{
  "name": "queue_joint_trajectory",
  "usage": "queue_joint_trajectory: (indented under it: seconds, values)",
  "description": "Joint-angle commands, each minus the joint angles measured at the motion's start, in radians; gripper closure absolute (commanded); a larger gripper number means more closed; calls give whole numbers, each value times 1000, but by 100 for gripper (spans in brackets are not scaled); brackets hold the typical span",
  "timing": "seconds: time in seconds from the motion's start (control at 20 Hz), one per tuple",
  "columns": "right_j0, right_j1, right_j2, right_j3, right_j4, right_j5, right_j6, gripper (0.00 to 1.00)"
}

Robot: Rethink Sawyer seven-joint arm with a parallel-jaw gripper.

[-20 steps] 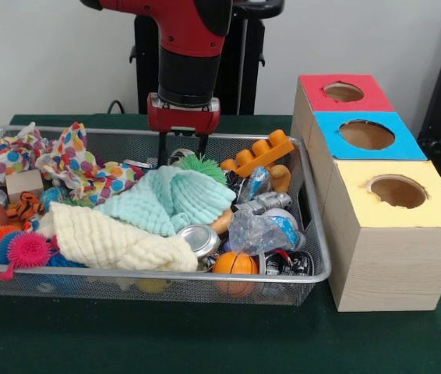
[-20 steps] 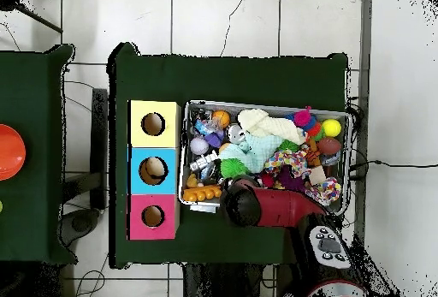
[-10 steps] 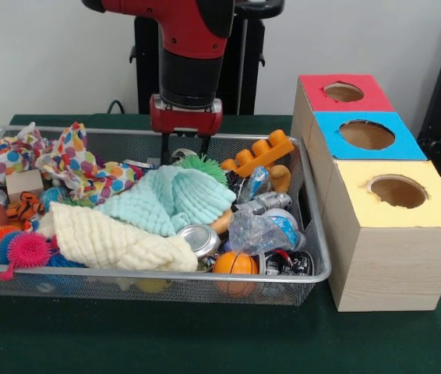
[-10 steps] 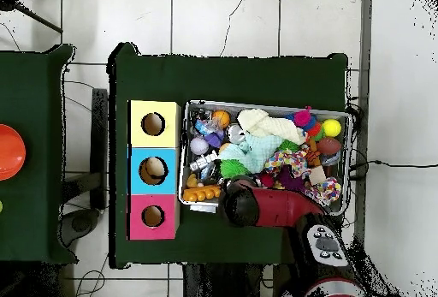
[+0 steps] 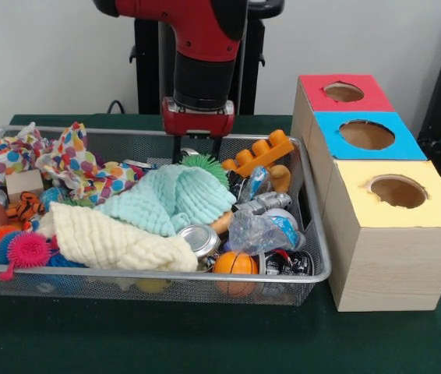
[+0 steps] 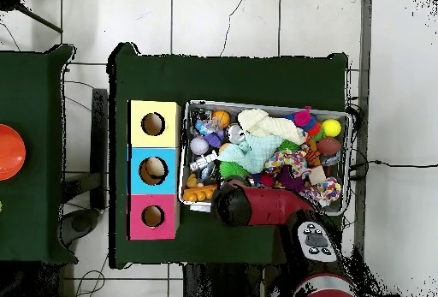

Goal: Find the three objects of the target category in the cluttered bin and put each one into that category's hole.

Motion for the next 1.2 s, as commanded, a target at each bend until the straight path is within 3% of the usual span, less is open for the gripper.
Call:
queue_joint_trajectory:
  seconds: [0.05,0.3,0.75,1.0,1.2]
  values:
    - [-8,-8,66,-54,46,150,89,0]
    - [2,-155,68,-23,88,298,70,0]
    - [7,-278,78,-34,151,500,66,0]
    - [9,-269,91,-45,163,509,76,0]
    - [22,-282,84,7,195,484,119,0]
